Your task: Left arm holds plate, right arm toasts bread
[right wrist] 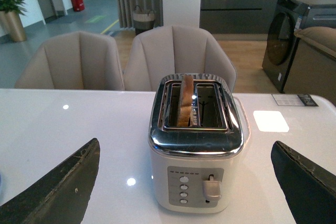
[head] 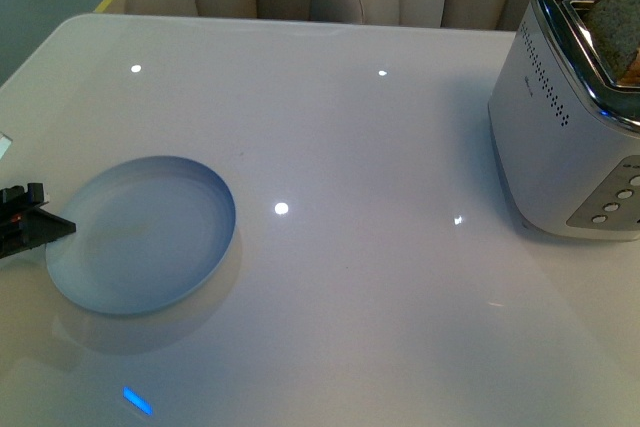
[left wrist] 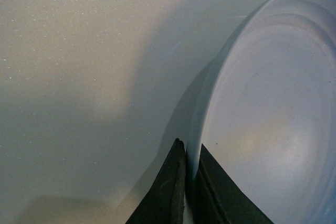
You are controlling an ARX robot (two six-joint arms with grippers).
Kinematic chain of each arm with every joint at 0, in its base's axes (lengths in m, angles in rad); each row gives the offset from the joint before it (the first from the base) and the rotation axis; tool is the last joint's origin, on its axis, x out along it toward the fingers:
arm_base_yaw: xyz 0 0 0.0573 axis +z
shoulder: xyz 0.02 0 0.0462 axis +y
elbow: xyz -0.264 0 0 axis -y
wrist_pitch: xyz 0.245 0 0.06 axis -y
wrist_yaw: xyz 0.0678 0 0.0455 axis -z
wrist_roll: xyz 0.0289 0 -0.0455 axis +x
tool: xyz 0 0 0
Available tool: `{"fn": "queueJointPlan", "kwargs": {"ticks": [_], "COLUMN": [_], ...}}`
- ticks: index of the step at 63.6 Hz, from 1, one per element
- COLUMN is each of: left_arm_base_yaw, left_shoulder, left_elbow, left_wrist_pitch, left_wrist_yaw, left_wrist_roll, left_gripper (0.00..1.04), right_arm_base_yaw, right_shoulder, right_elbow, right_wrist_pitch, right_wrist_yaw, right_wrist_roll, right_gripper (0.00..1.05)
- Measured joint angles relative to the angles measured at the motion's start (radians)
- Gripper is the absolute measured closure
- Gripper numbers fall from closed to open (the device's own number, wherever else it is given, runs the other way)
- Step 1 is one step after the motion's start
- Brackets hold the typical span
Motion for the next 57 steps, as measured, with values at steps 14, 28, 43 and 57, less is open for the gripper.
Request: {"fn": "queueJointPlan", "kwargs": {"ticks": [14,28,43,57], "left_arm_base_yaw": [0.0,0.0,0.023,0.092], "left_shoulder": [0.008,0.005,-0.031,-0.096], "left_elbow": [0.0,0.0,-0.043,-0.13], "left_wrist_pitch": [0.009,0.022,0.068,0.123], "left_wrist_yaw": [0.0,-0.002,-0.053,-0.109], "left_wrist_roll": [-0.005,-0.005,0.009,0.018], "left_gripper": [0.79,0.43,0.06,0.07], "right_arm_base_yaw": [0.0,0.0,0.0,0.0], "right_shoulder": [0.0,0.0,0.0,0.0], "right_elbow": [0.0,0.0,0.0,0.0], "right_wrist_pitch": [0.0,0.0,0.0,0.0], "right_wrist_yaw": [0.0,0.0,0.0,0.0], "right_wrist_roll": [0.0,0.0,0.0,0.0], "right_gripper": [0.09,0.09,0.09,0.09]}}
